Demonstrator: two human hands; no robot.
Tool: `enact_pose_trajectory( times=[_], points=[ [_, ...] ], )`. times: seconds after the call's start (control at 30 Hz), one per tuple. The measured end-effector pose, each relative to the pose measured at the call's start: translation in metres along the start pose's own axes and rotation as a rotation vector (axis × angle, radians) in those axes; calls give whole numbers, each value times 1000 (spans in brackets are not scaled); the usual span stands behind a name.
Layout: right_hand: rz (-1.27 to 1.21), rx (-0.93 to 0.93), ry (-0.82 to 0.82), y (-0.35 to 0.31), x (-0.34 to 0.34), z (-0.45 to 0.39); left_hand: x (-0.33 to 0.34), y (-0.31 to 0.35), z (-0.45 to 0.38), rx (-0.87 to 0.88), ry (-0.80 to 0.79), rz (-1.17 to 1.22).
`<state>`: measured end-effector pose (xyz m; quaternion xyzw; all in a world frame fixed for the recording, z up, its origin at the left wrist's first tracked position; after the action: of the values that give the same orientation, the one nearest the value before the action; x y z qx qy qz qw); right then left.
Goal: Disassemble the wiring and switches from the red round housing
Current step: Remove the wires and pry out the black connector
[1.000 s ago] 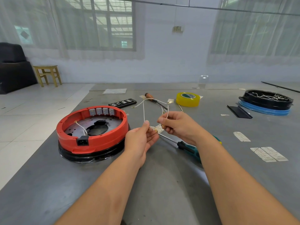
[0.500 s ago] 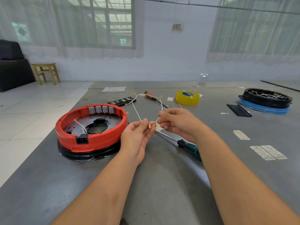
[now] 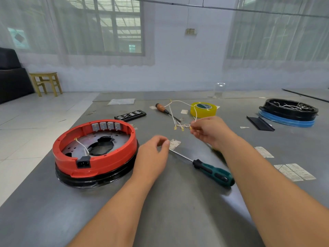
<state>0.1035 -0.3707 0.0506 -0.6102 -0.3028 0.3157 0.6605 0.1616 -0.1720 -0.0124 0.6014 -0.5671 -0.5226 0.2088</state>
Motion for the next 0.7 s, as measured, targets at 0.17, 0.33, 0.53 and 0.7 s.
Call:
enact_pose_trajectory(
  times=[0.17,0.33,0.53,0.7],
  points=[
    [159,90,90,-14,-27,-61,15,-3,-3,62,-160,-306],
    [250,181,121,-9,-35,-116,21,-5,-2,99,-209,-473],
    [300,309,123,20,-33,-150,23,-7,-2,149,-204,-520],
    [548,194,133,22,-41,-163,23,-9,-3,162,-195,-527]
  ],
)
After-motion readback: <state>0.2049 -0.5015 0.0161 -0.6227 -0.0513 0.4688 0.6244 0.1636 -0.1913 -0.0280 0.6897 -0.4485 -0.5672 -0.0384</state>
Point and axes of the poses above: each hand's wrist, its own z-axis away from the middle knuckle, its own x-axis out of the palm, y = z × x, the point moved 4 cm from there along -z, towards the middle knuckle, and after that the axes turned 2 degrees about -x, right-handed, at the moved point
